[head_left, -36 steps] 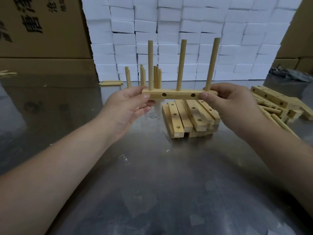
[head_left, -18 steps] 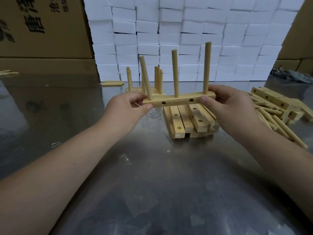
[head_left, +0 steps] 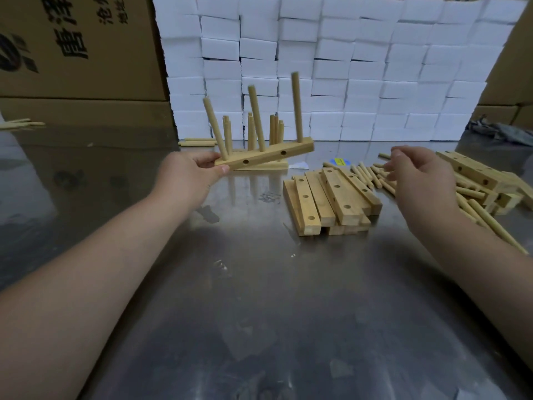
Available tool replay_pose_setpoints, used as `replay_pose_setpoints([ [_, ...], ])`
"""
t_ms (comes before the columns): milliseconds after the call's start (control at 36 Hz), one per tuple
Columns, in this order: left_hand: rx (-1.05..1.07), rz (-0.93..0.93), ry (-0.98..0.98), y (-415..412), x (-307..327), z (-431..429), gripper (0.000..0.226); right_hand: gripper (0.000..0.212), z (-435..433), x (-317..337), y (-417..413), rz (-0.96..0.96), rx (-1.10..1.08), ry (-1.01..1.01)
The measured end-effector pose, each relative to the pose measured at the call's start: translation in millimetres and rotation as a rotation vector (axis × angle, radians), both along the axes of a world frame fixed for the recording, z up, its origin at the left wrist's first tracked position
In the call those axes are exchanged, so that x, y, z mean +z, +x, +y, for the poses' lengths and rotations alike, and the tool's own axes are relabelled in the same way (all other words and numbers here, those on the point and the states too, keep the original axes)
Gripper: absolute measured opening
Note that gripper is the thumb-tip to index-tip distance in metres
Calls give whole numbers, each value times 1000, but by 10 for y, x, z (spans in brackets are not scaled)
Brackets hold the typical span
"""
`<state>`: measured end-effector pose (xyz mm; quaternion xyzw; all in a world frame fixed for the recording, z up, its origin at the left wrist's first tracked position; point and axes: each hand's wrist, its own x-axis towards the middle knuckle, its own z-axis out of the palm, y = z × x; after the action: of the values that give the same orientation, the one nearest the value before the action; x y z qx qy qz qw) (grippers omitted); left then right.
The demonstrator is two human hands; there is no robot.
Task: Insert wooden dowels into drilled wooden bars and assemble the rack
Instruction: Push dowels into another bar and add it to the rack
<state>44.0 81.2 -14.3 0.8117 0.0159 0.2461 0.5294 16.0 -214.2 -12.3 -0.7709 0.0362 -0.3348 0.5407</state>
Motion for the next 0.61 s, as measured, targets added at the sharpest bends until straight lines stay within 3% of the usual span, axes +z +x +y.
replay_pose_setpoints([
  [306,138,155,113,259,-340,181,30,25,-86,-109,132,62,-49,56],
  [611,129,307,558,307,-258,97,32,26,-63,-180,176,122,-60,48],
])
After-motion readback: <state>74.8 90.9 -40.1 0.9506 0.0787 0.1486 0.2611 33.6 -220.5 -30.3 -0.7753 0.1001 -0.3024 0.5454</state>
